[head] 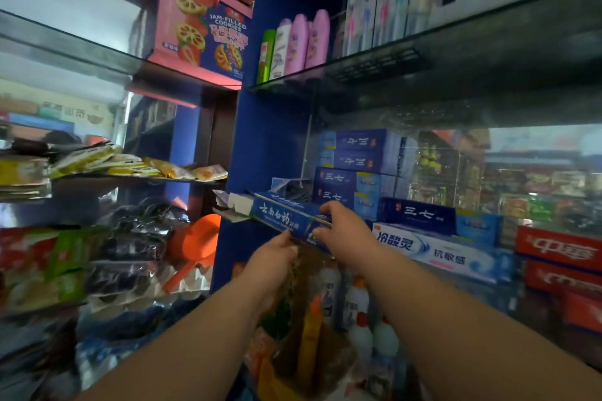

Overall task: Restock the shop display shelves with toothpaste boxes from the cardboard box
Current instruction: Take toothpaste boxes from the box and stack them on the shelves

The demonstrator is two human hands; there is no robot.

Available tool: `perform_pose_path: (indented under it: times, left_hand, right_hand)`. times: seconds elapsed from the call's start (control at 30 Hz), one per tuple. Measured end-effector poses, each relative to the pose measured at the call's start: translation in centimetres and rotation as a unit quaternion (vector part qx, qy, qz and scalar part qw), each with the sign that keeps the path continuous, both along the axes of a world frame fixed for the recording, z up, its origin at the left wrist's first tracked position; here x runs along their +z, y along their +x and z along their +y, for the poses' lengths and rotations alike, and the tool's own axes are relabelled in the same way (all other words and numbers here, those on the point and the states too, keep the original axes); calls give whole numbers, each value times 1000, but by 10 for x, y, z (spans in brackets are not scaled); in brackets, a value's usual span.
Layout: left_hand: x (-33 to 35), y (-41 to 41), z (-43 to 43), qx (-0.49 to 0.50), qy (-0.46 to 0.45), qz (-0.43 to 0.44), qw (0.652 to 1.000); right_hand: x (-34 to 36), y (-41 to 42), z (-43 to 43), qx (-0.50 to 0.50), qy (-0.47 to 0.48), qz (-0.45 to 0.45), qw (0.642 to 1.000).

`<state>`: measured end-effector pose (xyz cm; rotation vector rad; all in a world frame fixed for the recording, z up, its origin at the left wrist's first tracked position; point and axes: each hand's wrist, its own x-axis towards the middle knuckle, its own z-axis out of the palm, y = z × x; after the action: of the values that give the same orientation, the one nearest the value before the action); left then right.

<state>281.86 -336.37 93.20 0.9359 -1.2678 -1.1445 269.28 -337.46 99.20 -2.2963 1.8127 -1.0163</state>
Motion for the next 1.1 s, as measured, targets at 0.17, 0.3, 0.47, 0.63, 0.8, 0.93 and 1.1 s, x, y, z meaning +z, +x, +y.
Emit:
perform_pose_path:
  times: [0.17, 0.3, 0.47, 0.63, 0.8, 0.93, 1.1]
  left_hand:
    - [11, -22, -38, 74, -26, -262, 962]
    - [9, -37, -63, 89, -50, -362, 927]
    - [19, -34, -104, 106, -34, -546, 830]
    - [42, -43, -108, 95, -22, -673, 733]
    - [30, -48, -115, 95, -3, -610, 787]
    - [35, -49, -114, 96, -2, -642, 761]
    - [19, -32, -100, 123, -13, -447, 886]
  right_hand:
    - [0, -22, -37, -27, 19, 22, 999]
    - [-5, -26, -64, -69, 22, 81, 994]
    - [-6, -20, -90, -114, 15, 154, 981]
    - [-1, -30, -109, -162, 62, 177, 969]
    - [-3, -30, -116, -176, 74, 165, 968]
    - [-4, -30, -114, -180, 76, 167, 966]
    - [-4, -20, -93, -140, -46, 172, 974]
